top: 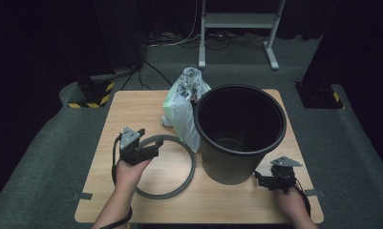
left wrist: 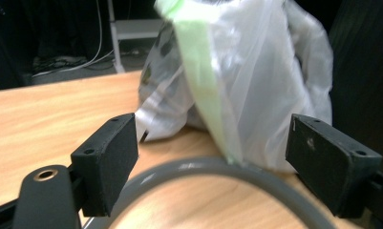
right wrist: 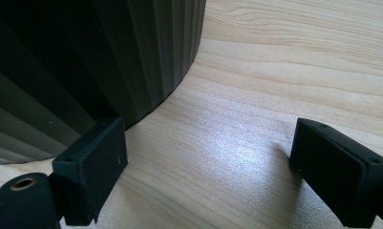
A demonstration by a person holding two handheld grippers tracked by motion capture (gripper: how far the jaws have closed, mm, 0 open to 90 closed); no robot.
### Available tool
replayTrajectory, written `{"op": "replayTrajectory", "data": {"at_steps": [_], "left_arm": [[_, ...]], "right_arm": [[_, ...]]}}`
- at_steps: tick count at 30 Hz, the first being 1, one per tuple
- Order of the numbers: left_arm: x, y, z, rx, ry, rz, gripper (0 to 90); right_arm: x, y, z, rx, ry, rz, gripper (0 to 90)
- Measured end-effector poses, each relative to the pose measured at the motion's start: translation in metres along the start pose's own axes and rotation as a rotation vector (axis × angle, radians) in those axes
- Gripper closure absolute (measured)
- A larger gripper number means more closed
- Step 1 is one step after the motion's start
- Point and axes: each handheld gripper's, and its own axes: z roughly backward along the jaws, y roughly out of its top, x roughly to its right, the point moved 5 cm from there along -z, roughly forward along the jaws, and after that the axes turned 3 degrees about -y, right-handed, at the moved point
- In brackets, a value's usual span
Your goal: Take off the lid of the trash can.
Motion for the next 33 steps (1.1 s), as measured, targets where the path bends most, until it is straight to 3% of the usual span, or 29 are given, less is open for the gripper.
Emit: {"op": "replayTrajectory", "data": {"at_steps": [4,7,12,19,21,22,26,27,29,33], "left_arm": [[-0.006,-0.012,0.008,-0.040,0.006,0.011,16.5],[-0.010,-0.020,0.014,-0.022,0.016,0.018,16.3],[-0.019,-0.027,0.017,-0.060,0.028,0.050,15.8],[-0.045,-0.060,0.018,-0.251,0.091,0.101,15.2],[-0.048,-0.064,0.018,-0.269,0.096,0.116,15.3],[-0.052,-0.069,0.020,-0.302,0.094,0.142,15.5],[-0.058,-0.083,0.022,-0.384,0.103,0.198,17.8],[-0.058,-0.083,0.022,-0.384,0.103,0.198,18.8],[-0.061,-0.093,0.022,-0.463,0.120,0.248,18.8],[-0.062,-0.100,0.024,-0.520,0.137,0.270,21.0]], "right_arm": [[0.000,0.000,0.000,0.000,0.001,0.001,11.9],[0.000,0.000,0.000,0.000,0.001,0.001,11.8],[0.000,0.000,0.000,0.000,0.000,0.001,11.8],[0.000,0.000,0.000,-0.001,0.005,0.005,11.3],[0.000,0.000,0.000,-0.001,0.005,0.005,11.3],[0.000,0.000,0.000,-0.001,0.005,0.005,11.3],[0.000,0.000,0.000,-0.001,0.005,0.005,11.3],[0.000,0.000,0.000,-0.001,0.004,0.005,11.3],[0.000,0.000,0.000,-0.001,0.005,0.005,11.4],[-0.002,0.000,0.000,-0.003,0.013,0.010,11.5]]}}
